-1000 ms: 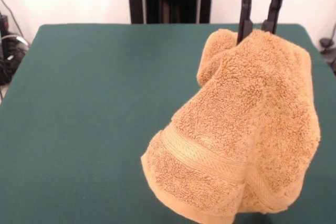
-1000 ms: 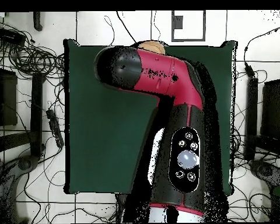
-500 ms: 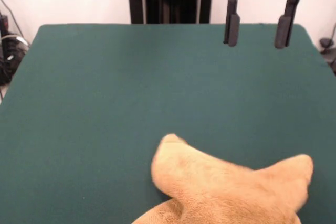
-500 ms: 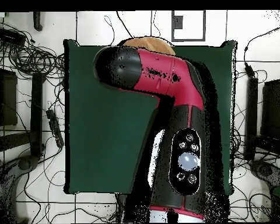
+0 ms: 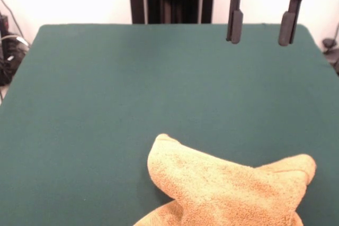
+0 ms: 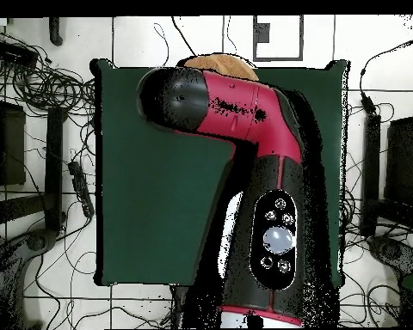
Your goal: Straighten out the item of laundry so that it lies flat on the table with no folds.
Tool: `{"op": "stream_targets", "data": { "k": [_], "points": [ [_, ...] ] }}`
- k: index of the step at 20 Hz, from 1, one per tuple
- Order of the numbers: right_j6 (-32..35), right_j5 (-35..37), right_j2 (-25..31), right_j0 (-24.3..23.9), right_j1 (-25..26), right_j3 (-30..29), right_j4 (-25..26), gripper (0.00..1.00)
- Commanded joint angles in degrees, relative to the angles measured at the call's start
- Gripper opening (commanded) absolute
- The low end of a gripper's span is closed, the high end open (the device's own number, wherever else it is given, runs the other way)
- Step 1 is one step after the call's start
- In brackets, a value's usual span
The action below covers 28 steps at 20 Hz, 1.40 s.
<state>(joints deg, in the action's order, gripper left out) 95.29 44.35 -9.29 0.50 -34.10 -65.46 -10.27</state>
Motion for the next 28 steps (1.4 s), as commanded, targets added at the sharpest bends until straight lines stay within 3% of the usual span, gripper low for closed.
{"op": "stream_targets", "data": {
  "k": [1,8,18,28],
  "points": [
    [5.7,0.7,7.3,1.1,1.8,-6.9,-0.6,1.00],
    [6.5,-0.2,6.4,1.7,4.6,-3.1,0.5,1.00],
    [1.9,0.1,6.9,-0.4,9.2,3.3,2.6,1.00],
    [-1.6,-2.6,9.0,-3.3,12.4,4.6,3.1,1.00]
  ]
}}
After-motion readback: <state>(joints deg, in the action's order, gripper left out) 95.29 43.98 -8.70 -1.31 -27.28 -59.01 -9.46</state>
